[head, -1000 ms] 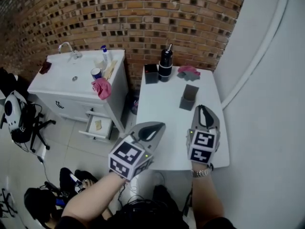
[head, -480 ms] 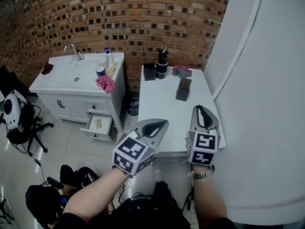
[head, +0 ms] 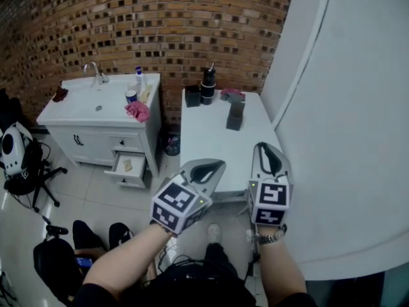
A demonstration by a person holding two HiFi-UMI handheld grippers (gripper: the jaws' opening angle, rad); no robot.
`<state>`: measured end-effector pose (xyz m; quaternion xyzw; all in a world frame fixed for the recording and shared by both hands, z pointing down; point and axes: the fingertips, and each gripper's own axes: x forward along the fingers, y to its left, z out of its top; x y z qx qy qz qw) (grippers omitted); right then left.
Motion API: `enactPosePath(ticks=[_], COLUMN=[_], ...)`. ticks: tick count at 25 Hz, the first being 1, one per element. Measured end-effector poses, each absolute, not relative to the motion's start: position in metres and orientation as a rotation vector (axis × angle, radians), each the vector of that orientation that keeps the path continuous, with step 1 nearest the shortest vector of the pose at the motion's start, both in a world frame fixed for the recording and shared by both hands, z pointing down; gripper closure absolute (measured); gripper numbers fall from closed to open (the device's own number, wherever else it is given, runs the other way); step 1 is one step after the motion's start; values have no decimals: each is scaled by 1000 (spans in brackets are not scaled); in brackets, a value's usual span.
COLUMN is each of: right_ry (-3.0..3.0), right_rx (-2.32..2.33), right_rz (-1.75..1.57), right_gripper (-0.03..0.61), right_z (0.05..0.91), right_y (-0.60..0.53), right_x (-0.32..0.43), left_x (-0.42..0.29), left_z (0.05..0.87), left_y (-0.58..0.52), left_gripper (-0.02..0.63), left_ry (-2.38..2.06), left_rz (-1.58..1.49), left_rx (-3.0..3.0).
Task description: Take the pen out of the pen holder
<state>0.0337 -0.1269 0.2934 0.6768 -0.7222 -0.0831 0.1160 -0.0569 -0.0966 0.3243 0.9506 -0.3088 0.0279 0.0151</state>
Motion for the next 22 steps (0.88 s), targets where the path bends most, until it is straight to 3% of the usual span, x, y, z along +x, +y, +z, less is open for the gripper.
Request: enactPosePath(ticks=[9, 22], right_ry=[-2146, -2237], right_rx=[1964, 1915], right_rz=[-249, -244], right_gripper=[511, 512], right_z=[276, 265], right_y=[-74, -21], right_x=[24, 67], left_x=[-51, 2], left_z=[310, 302], left_y=[-57, -22], left_gripper=[611, 611], left_ry=[-907, -861], left_rz=[85, 55], left_rx=[2981, 2978])
